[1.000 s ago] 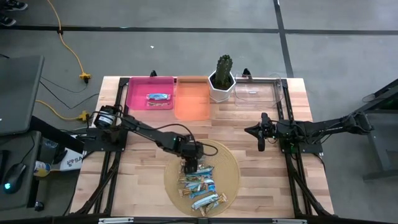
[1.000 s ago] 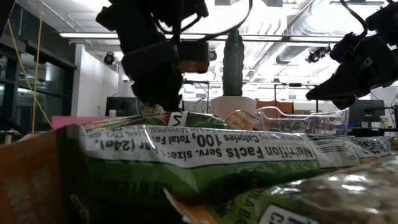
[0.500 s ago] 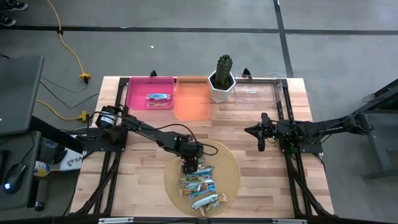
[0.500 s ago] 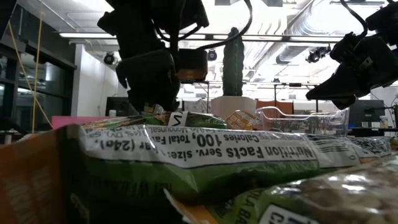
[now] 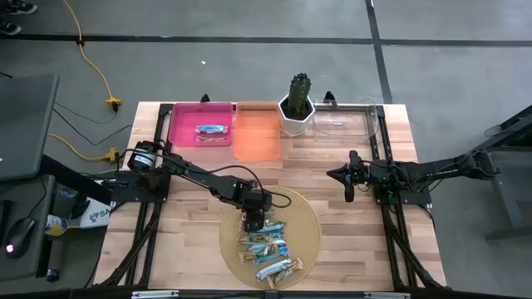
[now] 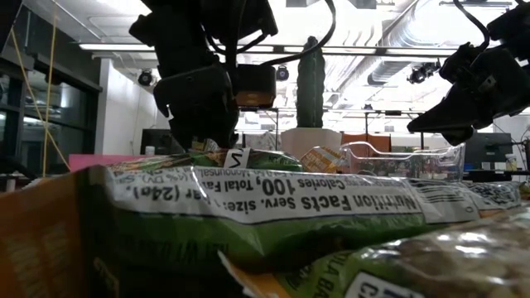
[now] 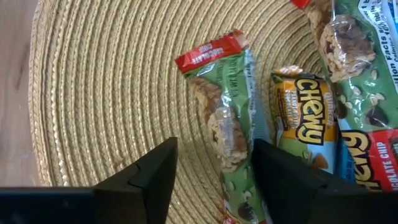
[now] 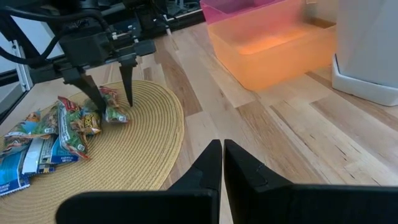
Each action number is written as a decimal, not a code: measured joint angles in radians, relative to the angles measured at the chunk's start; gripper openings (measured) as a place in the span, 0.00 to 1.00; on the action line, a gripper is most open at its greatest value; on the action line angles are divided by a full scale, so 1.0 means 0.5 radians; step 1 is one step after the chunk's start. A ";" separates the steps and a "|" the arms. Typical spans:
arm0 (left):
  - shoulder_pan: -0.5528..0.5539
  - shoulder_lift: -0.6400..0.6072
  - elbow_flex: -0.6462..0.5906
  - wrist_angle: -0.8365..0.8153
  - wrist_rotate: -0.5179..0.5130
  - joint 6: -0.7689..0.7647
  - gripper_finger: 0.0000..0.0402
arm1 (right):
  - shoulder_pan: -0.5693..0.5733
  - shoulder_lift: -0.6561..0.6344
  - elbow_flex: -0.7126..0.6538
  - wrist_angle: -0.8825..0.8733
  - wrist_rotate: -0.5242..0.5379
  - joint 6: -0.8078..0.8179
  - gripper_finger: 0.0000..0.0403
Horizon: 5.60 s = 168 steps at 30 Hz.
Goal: Pick and place Granola Bars by type
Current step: Put the red granola bar into the pink bin
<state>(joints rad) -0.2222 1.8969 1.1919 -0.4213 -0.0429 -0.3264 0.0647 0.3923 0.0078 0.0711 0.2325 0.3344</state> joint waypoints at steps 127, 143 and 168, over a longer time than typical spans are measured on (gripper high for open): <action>2.303 -0.923 -0.216 -0.680 -0.093 1.984 0.08 | -0.001 0.000 0.001 0.000 0.000 0.000 0.00; 2.296 -0.494 -0.215 -0.675 -0.079 2.156 0.08 | -0.001 0.000 0.001 0.000 0.000 0.002 0.00; 2.145 -0.430 -0.213 -0.400 -0.031 2.214 0.10 | 0.000 0.000 0.000 0.000 0.000 0.002 0.00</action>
<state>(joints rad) 0.8501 1.6821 1.0855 -0.6215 -0.0585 0.7807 0.0645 0.3921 0.0080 0.0711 0.2323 0.3355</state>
